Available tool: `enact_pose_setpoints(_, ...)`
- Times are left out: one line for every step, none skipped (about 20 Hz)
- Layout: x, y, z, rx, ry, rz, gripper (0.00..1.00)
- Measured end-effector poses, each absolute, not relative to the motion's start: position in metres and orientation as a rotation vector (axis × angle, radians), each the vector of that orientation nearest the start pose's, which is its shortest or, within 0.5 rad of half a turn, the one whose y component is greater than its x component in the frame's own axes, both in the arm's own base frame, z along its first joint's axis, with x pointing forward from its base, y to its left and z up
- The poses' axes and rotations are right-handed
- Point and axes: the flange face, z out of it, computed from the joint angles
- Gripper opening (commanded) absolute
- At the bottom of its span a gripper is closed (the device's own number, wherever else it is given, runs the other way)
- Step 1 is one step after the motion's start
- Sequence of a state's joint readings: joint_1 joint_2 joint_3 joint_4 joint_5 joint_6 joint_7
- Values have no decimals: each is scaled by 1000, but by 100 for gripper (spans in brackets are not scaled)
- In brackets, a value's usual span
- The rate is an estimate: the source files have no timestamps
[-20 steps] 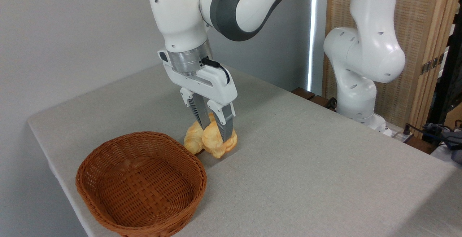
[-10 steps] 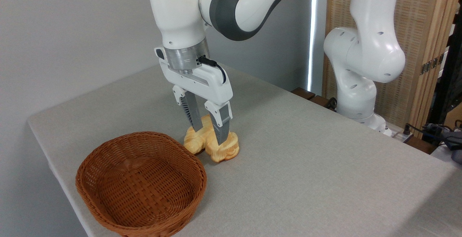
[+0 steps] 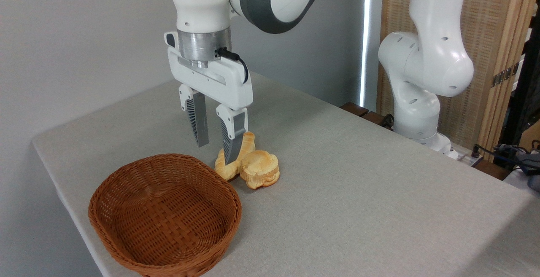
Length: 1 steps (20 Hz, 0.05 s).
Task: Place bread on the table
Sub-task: 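Open the gripper and raise it away from the bun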
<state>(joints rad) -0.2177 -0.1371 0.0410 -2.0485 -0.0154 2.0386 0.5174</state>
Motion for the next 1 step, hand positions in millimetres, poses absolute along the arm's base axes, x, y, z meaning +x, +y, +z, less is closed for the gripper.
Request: enact_pose_setpoints(521, -93, 513, -2949, 1055, -206, 100)
